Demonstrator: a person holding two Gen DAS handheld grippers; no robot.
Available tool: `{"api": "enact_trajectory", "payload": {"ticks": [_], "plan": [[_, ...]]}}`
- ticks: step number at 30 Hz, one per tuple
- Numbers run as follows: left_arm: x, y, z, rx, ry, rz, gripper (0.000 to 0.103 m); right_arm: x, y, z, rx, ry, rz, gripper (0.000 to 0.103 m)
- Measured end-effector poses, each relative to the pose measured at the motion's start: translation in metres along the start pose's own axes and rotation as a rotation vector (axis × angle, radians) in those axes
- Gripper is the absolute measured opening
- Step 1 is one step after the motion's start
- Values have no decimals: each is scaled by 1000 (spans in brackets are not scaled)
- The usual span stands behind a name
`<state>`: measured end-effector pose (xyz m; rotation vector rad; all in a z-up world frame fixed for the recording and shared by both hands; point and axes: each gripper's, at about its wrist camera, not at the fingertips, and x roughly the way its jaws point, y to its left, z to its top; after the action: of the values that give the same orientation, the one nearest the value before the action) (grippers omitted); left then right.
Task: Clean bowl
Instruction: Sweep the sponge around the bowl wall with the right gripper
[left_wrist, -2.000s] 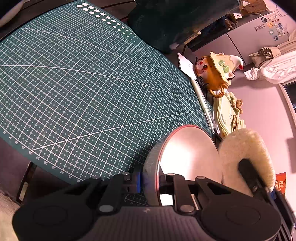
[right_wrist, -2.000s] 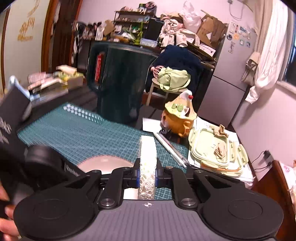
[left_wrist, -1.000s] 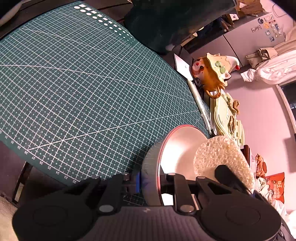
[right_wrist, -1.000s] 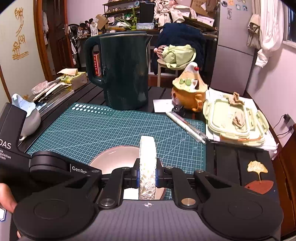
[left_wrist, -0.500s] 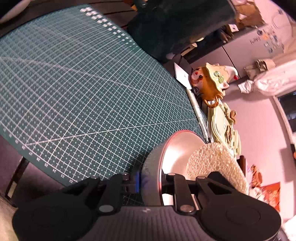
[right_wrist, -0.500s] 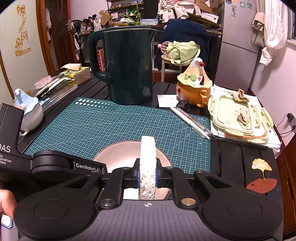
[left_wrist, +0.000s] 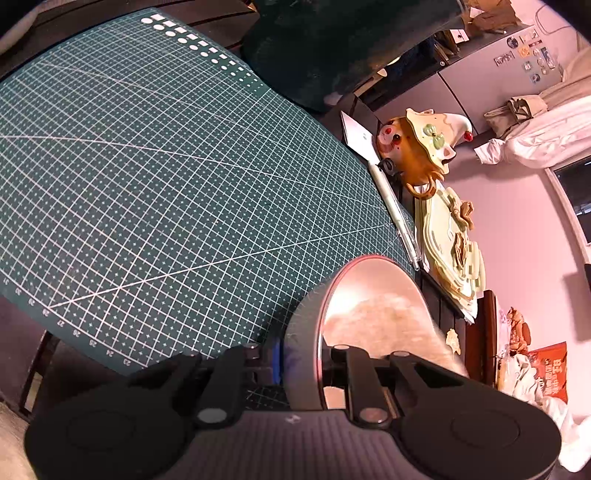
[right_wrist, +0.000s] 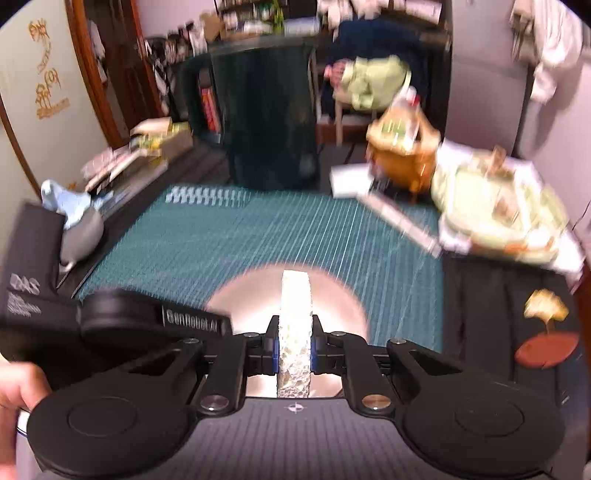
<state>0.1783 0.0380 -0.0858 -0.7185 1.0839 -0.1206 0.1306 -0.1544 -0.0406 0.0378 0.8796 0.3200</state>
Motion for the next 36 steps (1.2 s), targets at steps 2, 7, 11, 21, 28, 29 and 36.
{"api": "enact_trajectory", "payload": {"ticks": [2,7,11,21,28,29,36], "plan": [[1,-3,0,-3,-1,0,16,10,-1,-3,7,26,6,12],[-1,-2,1,-4,1,1,16,15,9,-8,-85,6,-91,12],[3,-5,5,-1,4,4,16,11,17,-11,-172,-38,-205,12],[18,-10,16,-13,12,-8,16,-41,8,9,-111,-181,-177,12],[12,-7,14,-8,12,-4,16,5,2,-2,-19,10,-34,12],[12,-7,14,-7,13,-4,16,10,2,-4,-18,19,-38,12],[14,-9,15,5,13,0,16,9,21,-12,-189,-55,-221,12]]}}
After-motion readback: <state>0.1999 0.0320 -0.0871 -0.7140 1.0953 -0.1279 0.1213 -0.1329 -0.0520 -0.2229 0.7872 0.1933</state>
